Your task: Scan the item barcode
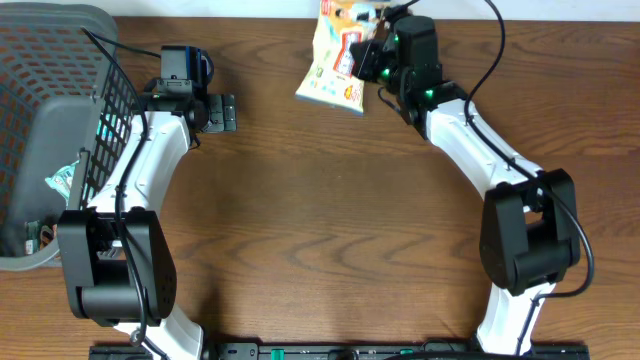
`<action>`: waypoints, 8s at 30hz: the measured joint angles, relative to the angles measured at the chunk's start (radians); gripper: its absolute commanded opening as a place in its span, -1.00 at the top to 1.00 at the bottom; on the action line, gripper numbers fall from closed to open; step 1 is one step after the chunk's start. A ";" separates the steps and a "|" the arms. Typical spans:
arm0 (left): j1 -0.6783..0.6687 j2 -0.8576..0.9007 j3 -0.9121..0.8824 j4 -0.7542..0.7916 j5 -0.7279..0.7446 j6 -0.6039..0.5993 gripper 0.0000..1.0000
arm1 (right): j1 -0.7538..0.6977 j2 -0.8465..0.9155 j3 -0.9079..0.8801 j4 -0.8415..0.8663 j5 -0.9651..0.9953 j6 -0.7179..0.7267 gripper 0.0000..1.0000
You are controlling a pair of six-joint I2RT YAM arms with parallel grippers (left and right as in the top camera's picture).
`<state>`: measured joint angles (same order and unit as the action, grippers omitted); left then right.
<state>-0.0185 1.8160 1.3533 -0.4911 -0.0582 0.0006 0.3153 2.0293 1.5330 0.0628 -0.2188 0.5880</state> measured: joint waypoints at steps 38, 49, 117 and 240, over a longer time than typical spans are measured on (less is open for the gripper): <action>0.000 0.000 0.000 0.001 0.000 0.000 -0.95 | -0.054 0.274 0.221 0.312 0.321 0.105 0.98; 0.000 0.000 0.000 0.000 0.000 0.000 -0.96 | -0.376 0.002 0.237 -0.327 0.369 0.030 0.98; 0.000 0.000 0.000 0.000 0.000 0.000 -0.96 | -0.142 0.010 0.145 -0.840 0.270 -0.085 -0.99; 0.591 0.322 0.716 -0.729 -0.048 -0.397 0.74 | -0.172 0.010 0.139 -0.860 0.324 -0.085 -0.99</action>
<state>0.5720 2.1384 2.0697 -1.2205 -0.1062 -0.3965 0.1432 2.0392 1.6722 -0.7971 0.1051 0.5030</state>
